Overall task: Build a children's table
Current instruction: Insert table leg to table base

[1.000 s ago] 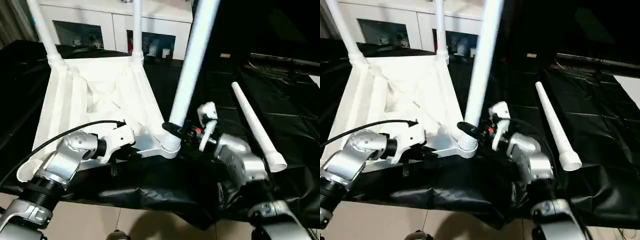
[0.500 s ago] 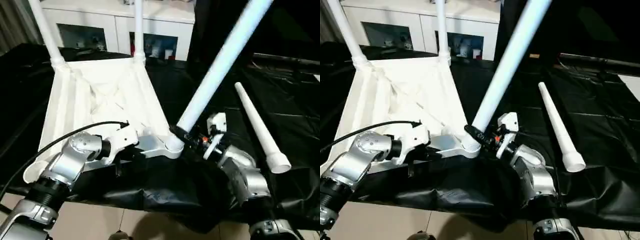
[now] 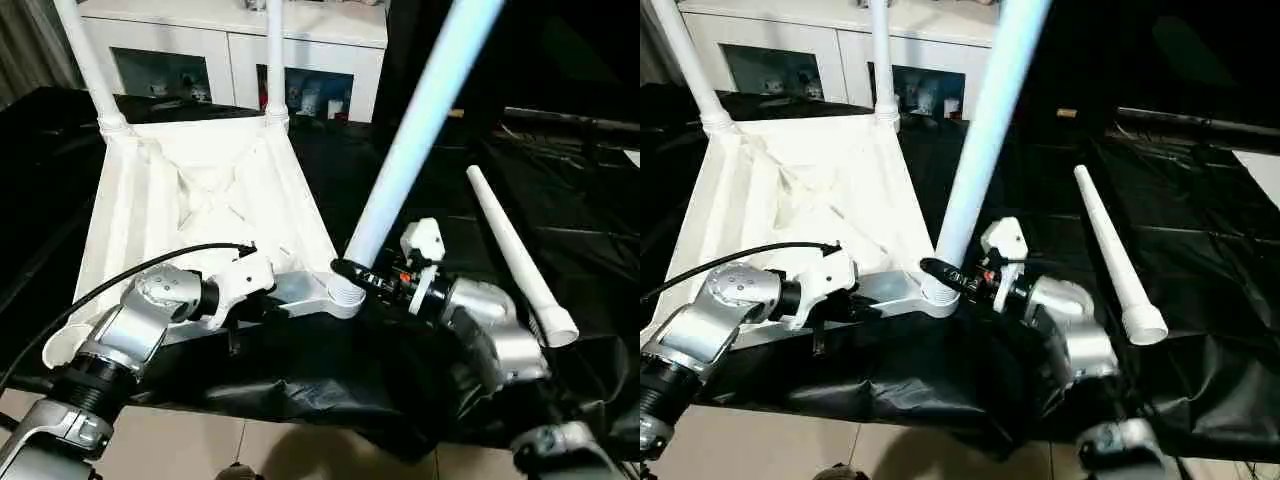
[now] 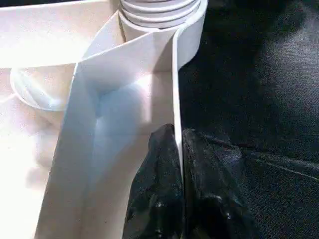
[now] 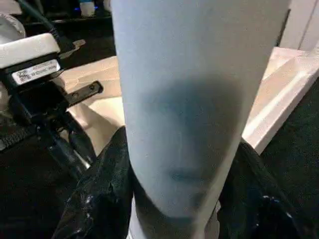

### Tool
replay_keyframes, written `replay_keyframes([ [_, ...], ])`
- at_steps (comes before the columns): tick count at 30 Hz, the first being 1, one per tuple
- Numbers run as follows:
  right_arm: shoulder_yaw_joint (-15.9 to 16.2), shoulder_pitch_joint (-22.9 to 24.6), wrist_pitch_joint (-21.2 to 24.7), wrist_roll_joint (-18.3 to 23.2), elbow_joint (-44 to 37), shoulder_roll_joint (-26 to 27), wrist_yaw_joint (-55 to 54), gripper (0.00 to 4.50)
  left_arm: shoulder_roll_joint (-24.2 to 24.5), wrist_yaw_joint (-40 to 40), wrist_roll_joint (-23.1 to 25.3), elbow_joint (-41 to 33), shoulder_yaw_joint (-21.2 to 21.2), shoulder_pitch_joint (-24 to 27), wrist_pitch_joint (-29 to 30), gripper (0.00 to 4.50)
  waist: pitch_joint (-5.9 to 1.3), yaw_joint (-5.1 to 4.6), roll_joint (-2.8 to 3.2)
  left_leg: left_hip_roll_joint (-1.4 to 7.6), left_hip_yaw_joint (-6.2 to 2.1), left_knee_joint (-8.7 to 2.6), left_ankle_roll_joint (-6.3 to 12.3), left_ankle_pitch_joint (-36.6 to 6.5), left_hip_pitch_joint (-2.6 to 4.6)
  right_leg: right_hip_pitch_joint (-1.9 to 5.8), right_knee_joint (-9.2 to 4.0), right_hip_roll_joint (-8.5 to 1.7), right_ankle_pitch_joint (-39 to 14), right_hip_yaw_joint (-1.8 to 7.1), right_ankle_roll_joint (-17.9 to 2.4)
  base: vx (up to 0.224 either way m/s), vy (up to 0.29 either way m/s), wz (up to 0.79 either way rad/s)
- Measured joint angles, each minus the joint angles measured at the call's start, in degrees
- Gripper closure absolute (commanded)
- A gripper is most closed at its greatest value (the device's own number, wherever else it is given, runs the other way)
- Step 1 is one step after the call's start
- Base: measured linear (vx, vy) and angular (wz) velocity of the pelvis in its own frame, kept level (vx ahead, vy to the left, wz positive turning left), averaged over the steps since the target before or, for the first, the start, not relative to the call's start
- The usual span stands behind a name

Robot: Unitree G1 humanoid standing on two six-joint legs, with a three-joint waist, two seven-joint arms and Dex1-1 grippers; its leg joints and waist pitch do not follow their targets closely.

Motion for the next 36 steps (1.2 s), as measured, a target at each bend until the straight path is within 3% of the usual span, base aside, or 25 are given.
replay_keyframes([
  [9, 1.7, -2.3, 1.9, -0.5, 1.7, -1.4, 5.0, 2.66, 0.9, -2.6, -0.2, -0.3, -0.1, 0.2, 0.0, 4.5, -0.49, 0.06, -0.76, 0.0, 0.0, -0.19, 0.0, 0.0, 0.05, 0.02, -0.14, 0.0, -0.1, -0.04, 0.0, 0.0, 0.0, 0.0],
  [23, 3.4, -3.0, 1.3, -0.2, 2.9, -2.7, 14.2, 2.66, 3.5, -9.9, -0.9, -0.3, -0.8, 0.2, -2.0, 4.5, -1.11, 0.08, -1.94, 0.0, 0.06, -0.27, 0.28, -0.2, 0.03, 0.17, -0.59, 0.02, -0.1, -0.07, 0.0, 0.0, 0.0, 0.0],
  [36, 3.4, -1.9, -1.8, 0.2, 3.5, -2.2, 16.2, 2.66, 3.8, -12.5, -0.9, 0.8, -0.8, -0.3, -3.5, 4.5, -1.1, 0.27, -1.9, 0.01, 0.06, -0.43, 0.28, -0.2, 0.05, 0.2, -0.73, 0.04, -0.1, -0.11, 0.0, 0.0, 0.0, 0.0],
])
